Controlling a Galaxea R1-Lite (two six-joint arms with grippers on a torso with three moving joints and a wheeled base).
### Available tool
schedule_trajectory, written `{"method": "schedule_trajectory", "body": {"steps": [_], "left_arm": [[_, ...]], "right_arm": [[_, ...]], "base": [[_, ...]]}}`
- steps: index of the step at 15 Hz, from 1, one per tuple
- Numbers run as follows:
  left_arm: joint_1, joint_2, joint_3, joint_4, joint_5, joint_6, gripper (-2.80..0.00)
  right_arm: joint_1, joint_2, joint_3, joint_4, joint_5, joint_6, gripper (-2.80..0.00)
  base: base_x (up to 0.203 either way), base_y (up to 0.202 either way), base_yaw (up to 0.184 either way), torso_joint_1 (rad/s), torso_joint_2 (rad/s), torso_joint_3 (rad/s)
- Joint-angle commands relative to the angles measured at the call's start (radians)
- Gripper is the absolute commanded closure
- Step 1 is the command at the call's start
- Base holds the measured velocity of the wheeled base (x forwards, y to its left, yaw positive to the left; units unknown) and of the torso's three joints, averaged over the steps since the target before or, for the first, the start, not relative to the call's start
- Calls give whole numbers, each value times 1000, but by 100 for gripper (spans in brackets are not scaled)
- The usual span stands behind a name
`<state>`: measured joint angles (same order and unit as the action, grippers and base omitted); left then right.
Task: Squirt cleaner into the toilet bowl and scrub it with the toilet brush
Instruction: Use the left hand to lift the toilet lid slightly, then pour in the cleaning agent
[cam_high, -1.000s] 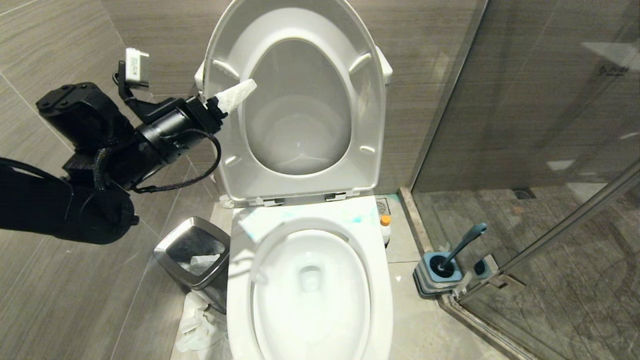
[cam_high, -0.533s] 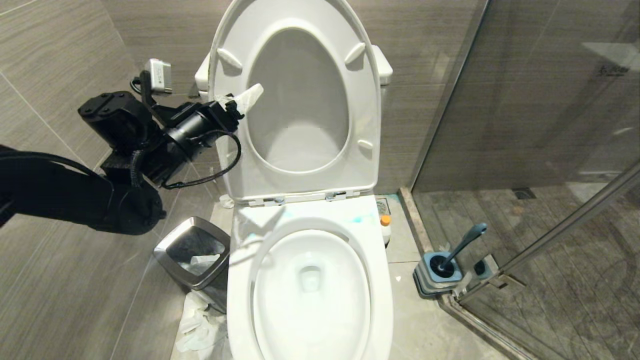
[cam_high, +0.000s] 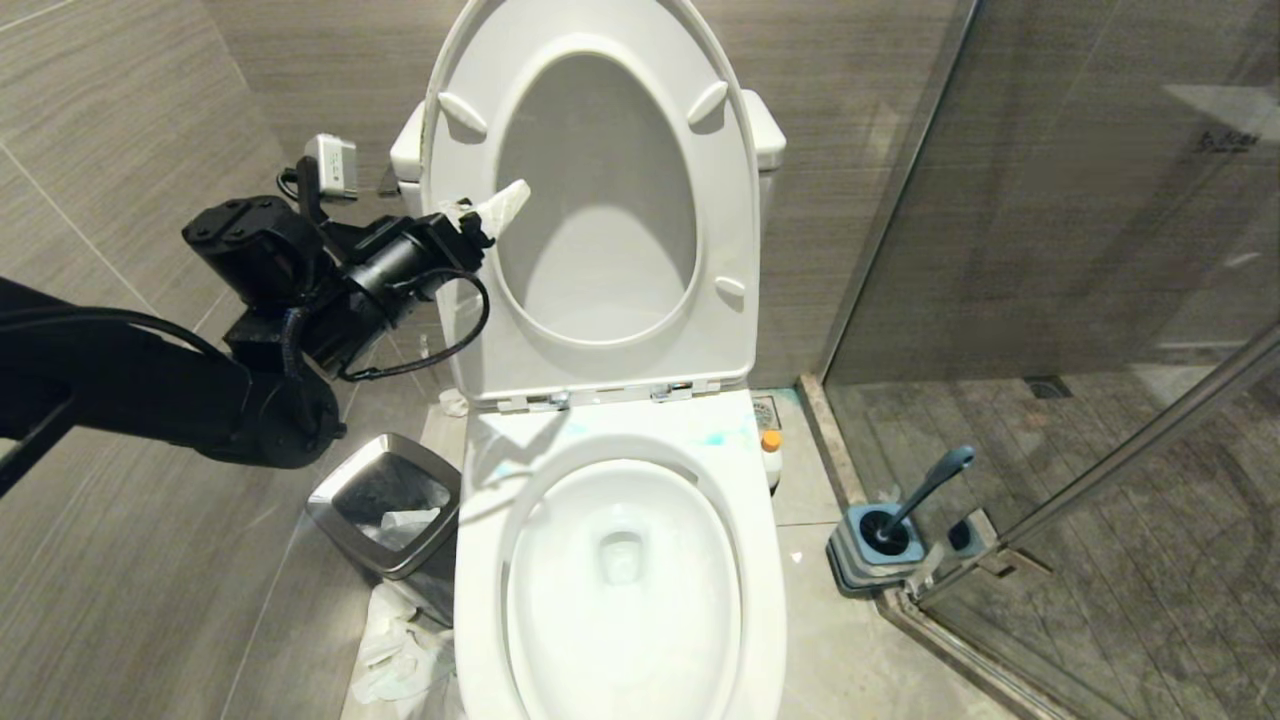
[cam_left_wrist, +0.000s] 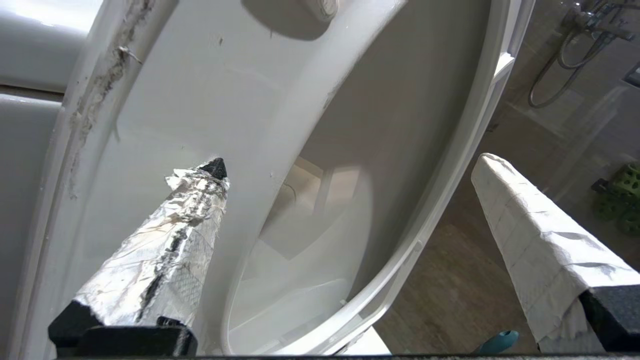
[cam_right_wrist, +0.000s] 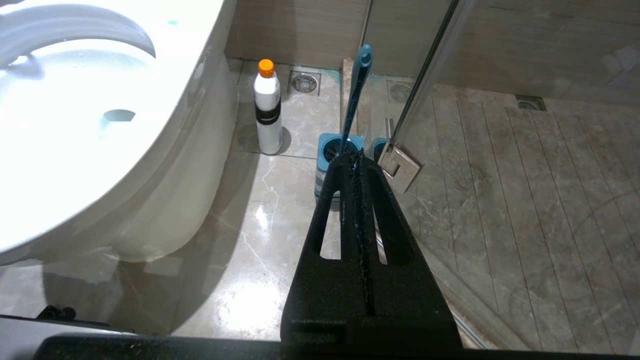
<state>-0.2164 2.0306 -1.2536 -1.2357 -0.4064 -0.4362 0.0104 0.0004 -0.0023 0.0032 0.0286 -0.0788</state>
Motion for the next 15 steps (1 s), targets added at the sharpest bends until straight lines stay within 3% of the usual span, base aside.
{"method": "schedule_trajectory", "body": {"steps": [1, 4, 6, 8, 10, 11, 12, 15], "left_arm": [[-1, -8, -1, -5, -2, -7, -280], [-2, -103, 9, 23, -12, -52, -280], [-13, -216, 14, 151, -22, -120, -280], [-26, -337, -10, 452, -44, -165, -280], [-43, -422, -93, 774, -43, -172, -280], [-52, -465, -140, 938, -18, -143, -280], [-63, -502, -170, 1067, 36, -65, -280], [-75, -649, -159, 1205, 176, 94, -280]], "right_arm": [[0, 1, 0, 0, 1, -1, 0], [0, 1, 1, 0, 1, -1, 0], [0, 1, 1, 0, 1, -1, 0], [0, 1, 1, 0, 1, -1, 0], [0, 1, 1, 0, 1, -1, 0], [0, 1, 1, 0, 1, -1, 0], [0, 1, -1, 0, 1, -1, 0], [0, 1, 0, 0, 1, -1, 0]], "base": [[0, 0, 0, 0, 0, 0], [0, 0, 0, 0, 0, 0], [0, 0, 0, 0, 0, 0], [0, 0, 0, 0, 0, 0], [0, 0, 0, 0, 0, 0], [0, 0, 0, 0, 0, 0], [0, 0, 0, 0, 0, 0], [0, 0, 0, 0, 0, 0]]}}
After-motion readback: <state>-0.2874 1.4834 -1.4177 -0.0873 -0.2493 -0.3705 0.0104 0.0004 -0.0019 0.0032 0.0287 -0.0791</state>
